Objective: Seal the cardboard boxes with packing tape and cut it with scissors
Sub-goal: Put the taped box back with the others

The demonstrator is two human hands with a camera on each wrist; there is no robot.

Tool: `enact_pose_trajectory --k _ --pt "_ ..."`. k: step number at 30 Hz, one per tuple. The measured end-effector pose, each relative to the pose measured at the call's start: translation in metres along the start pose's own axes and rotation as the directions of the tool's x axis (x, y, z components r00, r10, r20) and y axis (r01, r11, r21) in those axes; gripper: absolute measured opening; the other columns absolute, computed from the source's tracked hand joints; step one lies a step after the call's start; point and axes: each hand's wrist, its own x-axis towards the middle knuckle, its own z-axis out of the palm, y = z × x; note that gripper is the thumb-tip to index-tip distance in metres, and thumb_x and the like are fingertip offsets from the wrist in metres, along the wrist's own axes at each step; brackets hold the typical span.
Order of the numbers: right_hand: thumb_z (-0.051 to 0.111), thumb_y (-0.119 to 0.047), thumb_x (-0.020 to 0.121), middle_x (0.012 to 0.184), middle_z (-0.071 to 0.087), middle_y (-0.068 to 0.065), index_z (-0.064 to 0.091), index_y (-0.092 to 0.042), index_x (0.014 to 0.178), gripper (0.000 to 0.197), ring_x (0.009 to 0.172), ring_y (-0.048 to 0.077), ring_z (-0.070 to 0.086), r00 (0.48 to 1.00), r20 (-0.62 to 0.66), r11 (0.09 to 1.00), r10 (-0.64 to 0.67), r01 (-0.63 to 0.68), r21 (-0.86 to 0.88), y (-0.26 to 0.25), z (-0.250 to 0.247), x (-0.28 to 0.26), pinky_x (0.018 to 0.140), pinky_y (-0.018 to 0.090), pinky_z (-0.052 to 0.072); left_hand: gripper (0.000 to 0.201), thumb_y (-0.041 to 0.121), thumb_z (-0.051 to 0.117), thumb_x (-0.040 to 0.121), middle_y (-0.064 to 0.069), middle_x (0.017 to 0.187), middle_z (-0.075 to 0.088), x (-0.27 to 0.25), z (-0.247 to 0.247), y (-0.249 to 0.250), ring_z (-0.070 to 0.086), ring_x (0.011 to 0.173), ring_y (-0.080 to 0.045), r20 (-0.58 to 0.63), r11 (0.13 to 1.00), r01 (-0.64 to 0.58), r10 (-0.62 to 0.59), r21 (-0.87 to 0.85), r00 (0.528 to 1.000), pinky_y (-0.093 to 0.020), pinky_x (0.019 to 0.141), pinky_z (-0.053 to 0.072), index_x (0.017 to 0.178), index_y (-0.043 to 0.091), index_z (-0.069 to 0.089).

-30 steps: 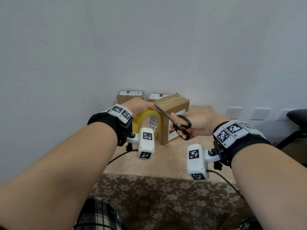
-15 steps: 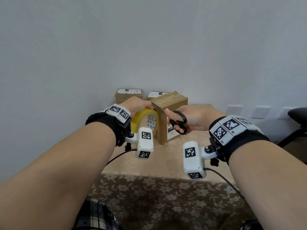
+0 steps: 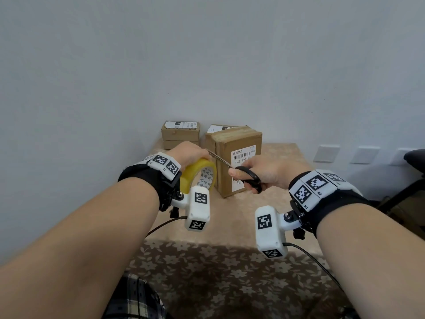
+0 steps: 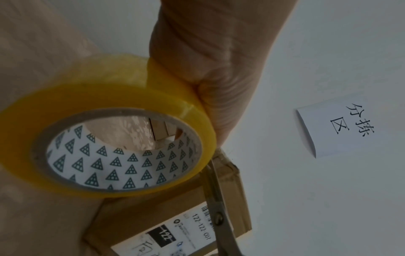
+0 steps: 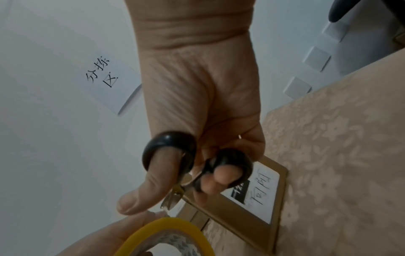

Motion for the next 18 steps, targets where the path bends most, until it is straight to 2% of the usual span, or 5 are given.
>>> enact_pose_trajectory --k 2,6,11,15,18 --pt "0.064 -0.053 0.081 0.057 0.056 0.003 0.057 -0.006 0.091 0.048 0.052 0.018 0.050 1.000 -0.002 1.000 0.019 -0.019 -0.005 0.005 0.005 0.003 0.055 0.027 0.033 0.025 0.022 0.067 0.084 -0.005 0.094 0.062 -0.002 -0.003 -0.008 0.060 0.094 -0.023 0.005 0.996 -0.056 0.056 0.073 0.998 -0.028 0.075 0.048 0.104 0.006 0.070" --pt "0.066 -0.061 0.075 0.067 0.059 0.002 0.058 -0.014 0.093 0.051 0.063 0.017 0.055 0.995 0.031 0.995 0.092 -0.093 0.026 0.012 0.022 0.013 0.060 0.027 0.037 0.013 0.026 0.062 0.086 0.000 0.087 0.062 -0.003 -0.007 -0.030 0.057 0.082 -0.017 -0.041 0.961 -0.130 0.144 0.246 0.989 -0.023 0.063 0.044 0.092 0.017 0.071" --pt "0.066 -0.058 0.079 0.073 0.062 0.004 0.059 -0.012 0.098 0.050 0.066 0.018 0.056 0.992 0.038 0.991 0.122 -0.124 0.049 0.022 0.055 0.035 0.059 0.025 0.038 0.016 0.012 0.053 0.086 -0.013 0.087 0.067 0.003 -0.015 -0.065 0.059 0.080 -0.026 -0.226 0.894 -0.119 0.235 0.431 0.945 -0.028 0.068 0.043 0.075 0.006 0.063" --pt "0.061 -0.046 0.088 0.069 0.058 0.007 0.057 -0.004 0.078 0.043 0.058 0.020 0.052 0.995 -0.064 0.915 0.081 -0.099 -0.390 0.032 0.070 0.055 0.053 0.024 0.038 0.017 0.017 0.053 0.089 -0.007 0.094 0.056 0.005 -0.025 -0.085 0.054 0.083 -0.023 -0.339 0.890 -0.180 0.338 0.419 0.878 -0.026 0.070 0.035 0.085 0.006 0.065" --pt "0.063 -0.037 0.089 0.089 0.060 0.009 0.057 -0.007 0.089 0.031 0.078 0.024 0.057 0.984 -0.155 0.771 -0.086 -0.033 -0.635 0.023 0.079 0.066 0.062 0.028 0.040 0.018 0.026 0.053 0.093 0.004 0.098 0.042 0.003 -0.018 -0.090 0.048 0.082 -0.015 -0.362 0.844 -0.304 0.478 0.442 0.800 -0.027 0.071 0.037 0.095 0.012 0.065"
